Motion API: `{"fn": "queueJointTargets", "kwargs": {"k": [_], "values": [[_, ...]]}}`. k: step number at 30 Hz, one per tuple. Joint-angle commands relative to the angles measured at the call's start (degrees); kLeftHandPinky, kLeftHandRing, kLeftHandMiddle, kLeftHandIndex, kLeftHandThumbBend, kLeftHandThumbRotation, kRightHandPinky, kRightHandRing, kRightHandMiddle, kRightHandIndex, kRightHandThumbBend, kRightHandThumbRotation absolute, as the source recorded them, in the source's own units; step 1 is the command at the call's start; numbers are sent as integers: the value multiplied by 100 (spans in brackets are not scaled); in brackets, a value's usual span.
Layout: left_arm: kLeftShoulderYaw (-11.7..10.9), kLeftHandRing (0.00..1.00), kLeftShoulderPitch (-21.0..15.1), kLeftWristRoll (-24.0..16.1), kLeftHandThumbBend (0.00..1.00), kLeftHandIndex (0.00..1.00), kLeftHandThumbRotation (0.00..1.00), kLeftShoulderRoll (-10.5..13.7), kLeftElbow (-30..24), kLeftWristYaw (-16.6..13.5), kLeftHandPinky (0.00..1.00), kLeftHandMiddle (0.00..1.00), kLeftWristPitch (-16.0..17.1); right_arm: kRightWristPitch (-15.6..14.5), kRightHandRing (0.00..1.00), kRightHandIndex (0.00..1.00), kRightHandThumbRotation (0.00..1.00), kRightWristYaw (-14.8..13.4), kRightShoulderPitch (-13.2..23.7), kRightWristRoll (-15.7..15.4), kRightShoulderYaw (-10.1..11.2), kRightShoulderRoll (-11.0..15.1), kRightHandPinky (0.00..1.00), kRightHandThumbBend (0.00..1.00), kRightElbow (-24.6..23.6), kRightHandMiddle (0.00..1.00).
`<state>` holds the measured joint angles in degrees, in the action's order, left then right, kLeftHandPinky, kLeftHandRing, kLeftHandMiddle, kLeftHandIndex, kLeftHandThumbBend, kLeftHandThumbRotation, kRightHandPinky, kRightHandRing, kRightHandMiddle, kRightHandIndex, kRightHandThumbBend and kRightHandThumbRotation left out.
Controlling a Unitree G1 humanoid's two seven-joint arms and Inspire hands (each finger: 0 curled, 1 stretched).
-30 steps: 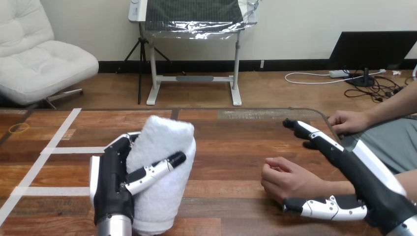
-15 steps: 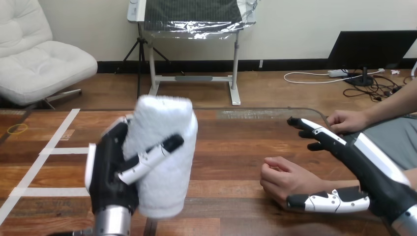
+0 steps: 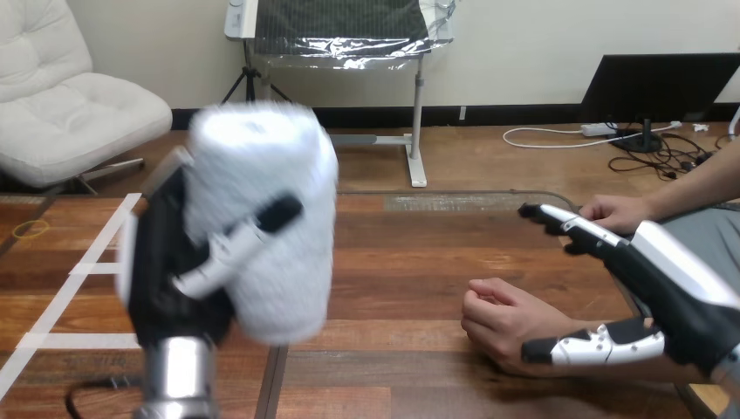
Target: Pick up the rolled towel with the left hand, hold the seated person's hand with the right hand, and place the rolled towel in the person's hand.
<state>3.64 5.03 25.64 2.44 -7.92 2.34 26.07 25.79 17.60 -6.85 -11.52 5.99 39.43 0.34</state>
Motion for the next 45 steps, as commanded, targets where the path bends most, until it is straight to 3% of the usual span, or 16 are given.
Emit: {"fn": "queueJointTargets", "kwargs": {"k": [1,17,23,37,45], "values": [[-254,25,-913,174,56,38,0,-174,-514,304,19,32,461,70,92,93,46,-127,699,-173,284,306,86,100,71,93],[-539,26,-1272,235,59,39,0,-416,101,739,20,33,591,-150,90,91,47,63,835,-404,179,532,88,100,206,91],[-657,27,-1412,5,60,40,0,-463,377,783,20,33,689,-333,90,91,47,183,860,-537,138,639,89,100,187,91],[-815,28,-1685,-136,59,40,0,-556,921,953,21,33,895,-245,87,89,47,368,988,-712,36,795,88,100,468,89],[-823,28,-1705,-123,59,40,0,-599,977,976,21,34,898,-244,86,88,48,531,1037,-808,-28,845,86,100,573,88]]}}
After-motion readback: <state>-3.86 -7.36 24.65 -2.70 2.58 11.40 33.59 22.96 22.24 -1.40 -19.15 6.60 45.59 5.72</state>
